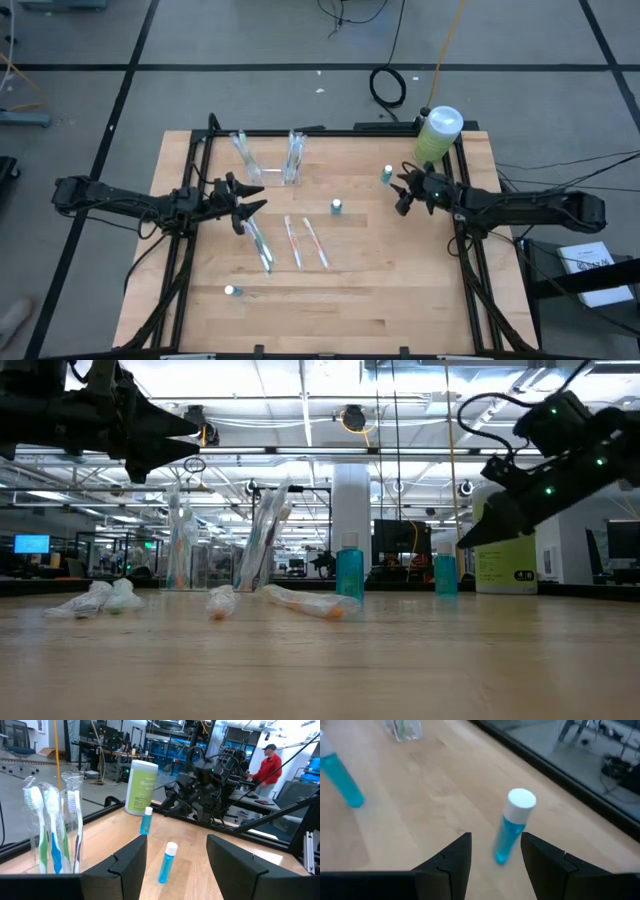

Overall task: Pick & Place toothbrushing station
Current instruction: Put the blue mouthwash into the transparent organizer

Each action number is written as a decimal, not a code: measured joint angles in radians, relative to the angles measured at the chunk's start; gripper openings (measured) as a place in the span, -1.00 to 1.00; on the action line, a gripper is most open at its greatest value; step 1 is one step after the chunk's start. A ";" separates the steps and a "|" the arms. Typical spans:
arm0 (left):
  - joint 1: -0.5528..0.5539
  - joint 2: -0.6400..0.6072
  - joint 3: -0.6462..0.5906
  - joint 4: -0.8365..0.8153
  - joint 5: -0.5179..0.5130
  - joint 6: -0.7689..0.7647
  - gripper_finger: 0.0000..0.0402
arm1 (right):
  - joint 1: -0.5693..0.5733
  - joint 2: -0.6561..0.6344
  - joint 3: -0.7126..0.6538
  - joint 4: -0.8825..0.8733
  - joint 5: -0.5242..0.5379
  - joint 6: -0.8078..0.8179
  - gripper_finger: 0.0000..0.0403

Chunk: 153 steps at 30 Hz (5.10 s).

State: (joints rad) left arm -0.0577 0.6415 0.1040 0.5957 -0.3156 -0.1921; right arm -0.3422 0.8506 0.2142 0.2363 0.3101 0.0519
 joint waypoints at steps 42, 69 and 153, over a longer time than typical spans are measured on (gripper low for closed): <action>0.001 0.000 0.000 -0.001 -0.008 0.025 0.05 | -0.128 0.576 -0.101 0.672 -0.074 0.021 0.14; 0.001 0.000 0.000 -0.002 -0.008 0.010 0.05 | -0.139 0.716 0.029 0.694 -0.123 -0.047 -0.60; 0.081 1.402 1.807 -1.447 0.377 0.287 0.05 | 0.291 0.596 0.337 0.379 -0.369 -0.029 -0.67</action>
State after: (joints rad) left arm 0.0231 2.0439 1.9114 -0.8513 0.0610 0.0952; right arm -0.0513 1.4464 0.5510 0.6149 -0.0585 0.0224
